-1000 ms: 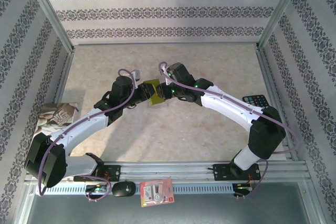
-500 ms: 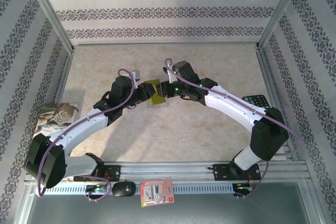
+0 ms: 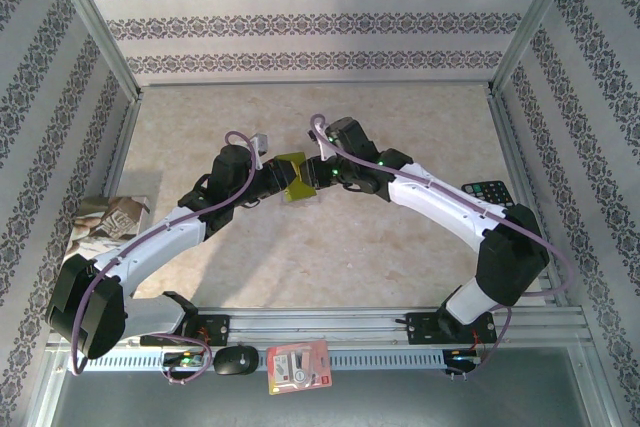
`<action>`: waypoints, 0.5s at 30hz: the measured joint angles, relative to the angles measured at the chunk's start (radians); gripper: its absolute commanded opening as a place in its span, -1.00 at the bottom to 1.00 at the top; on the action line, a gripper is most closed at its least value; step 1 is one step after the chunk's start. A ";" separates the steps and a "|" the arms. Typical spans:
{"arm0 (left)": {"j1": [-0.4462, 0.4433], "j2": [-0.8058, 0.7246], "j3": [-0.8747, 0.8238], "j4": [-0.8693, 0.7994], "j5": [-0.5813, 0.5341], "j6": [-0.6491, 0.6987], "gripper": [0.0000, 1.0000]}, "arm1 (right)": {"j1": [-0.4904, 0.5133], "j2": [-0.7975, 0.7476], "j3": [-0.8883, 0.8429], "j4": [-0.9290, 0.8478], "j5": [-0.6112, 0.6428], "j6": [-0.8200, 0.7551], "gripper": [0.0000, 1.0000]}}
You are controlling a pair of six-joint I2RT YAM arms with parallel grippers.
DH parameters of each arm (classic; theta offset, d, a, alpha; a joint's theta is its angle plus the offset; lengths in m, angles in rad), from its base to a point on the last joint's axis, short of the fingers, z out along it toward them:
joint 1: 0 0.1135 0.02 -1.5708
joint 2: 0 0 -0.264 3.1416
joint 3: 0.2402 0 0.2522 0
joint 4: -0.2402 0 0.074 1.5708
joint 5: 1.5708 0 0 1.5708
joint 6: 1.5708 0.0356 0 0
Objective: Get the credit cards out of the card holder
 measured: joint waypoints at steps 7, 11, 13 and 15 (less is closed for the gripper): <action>0.000 0.000 0.000 -0.019 -0.006 0.000 -1.00 | 0.014 -0.001 0.003 -0.010 0.037 -0.021 -1.00; 0.000 0.000 0.000 -0.019 -0.006 0.000 -1.00 | 0.016 -0.002 0.003 -0.009 0.047 -0.021 -1.00; 0.000 0.000 0.000 -0.019 -0.005 0.000 -1.00 | 0.016 -0.006 -0.003 -0.003 0.049 -0.020 -1.00; 0.000 0.000 0.000 -0.019 0.001 0.000 -1.00 | 0.014 -0.018 -0.020 0.006 0.050 -0.015 -1.00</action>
